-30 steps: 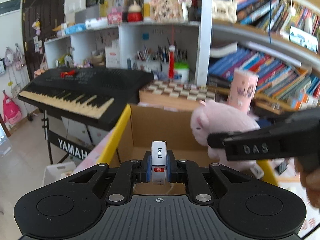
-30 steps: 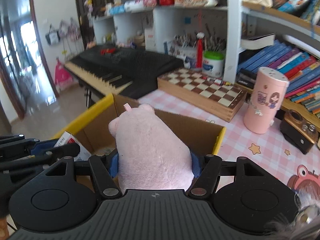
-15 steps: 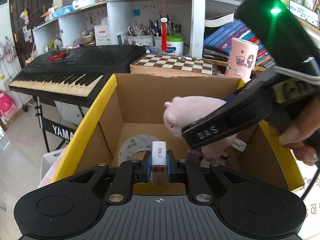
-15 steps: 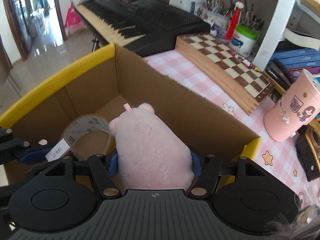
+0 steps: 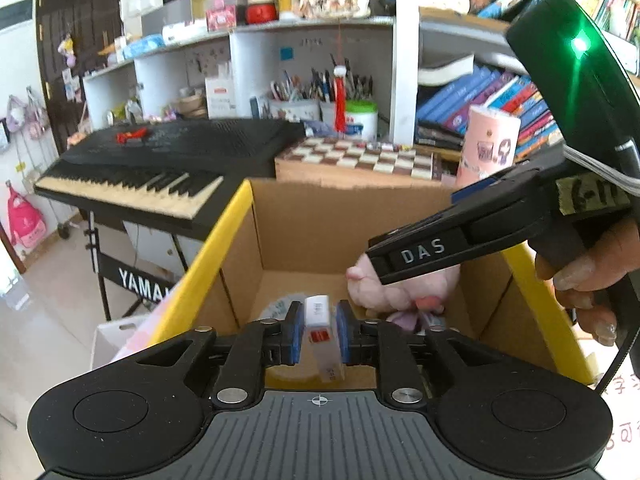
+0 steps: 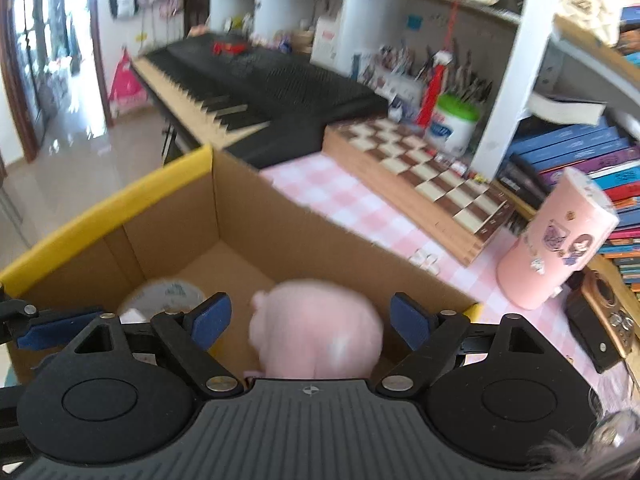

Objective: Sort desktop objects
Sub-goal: 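Lower the pig and white box into the yellow box and open both tools, then withdraw both tools from the yellow box back over the table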

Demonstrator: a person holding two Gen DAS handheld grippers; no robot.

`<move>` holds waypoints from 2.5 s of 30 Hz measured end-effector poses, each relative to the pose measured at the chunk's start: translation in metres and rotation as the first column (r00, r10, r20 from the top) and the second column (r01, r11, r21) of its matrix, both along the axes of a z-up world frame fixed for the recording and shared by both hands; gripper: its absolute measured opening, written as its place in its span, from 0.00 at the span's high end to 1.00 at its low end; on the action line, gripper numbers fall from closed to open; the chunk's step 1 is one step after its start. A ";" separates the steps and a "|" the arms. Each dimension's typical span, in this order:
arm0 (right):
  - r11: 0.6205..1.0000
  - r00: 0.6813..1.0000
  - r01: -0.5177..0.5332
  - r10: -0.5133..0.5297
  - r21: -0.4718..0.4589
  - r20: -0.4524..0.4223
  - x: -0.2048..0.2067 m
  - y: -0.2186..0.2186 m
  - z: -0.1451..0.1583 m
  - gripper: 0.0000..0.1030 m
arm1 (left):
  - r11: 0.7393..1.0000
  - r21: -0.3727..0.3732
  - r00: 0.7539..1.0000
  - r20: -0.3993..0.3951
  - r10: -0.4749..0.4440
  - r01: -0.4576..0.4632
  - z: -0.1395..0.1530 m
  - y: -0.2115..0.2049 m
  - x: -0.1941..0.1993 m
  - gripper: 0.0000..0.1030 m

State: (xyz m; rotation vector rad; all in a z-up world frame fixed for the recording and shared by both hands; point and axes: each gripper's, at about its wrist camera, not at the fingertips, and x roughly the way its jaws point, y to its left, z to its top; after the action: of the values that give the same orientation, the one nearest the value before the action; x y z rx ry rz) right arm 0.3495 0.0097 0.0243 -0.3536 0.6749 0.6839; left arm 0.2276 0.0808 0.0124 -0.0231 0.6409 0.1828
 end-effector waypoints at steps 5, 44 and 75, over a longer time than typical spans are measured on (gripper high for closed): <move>0.993 0.998 0.063 -0.065 0.097 0.016 -0.010 -0.020 0.022 0.16 | 0.999 0.032 0.997 0.080 0.006 -0.009 0.017 -0.005 -0.015 0.34; 0.887 0.919 0.375 -0.393 0.270 0.013 -0.221 -0.124 0.032 0.16 | 0.998 -0.016 0.985 0.161 0.061 -0.059 0.046 0.007 -0.157 0.02; 0.893 0.905 0.425 -0.424 0.148 -0.041 -0.330 -0.119 -0.010 0.16 | 0.997 -0.059 0.999 0.025 -0.041 0.043 0.010 -0.015 -0.234 0.02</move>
State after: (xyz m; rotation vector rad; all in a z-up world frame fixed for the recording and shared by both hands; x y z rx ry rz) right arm 0.0199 -0.1094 0.0140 -0.0527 0.6736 0.3141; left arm -0.0063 0.0658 0.0219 -0.0686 0.6228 0.1228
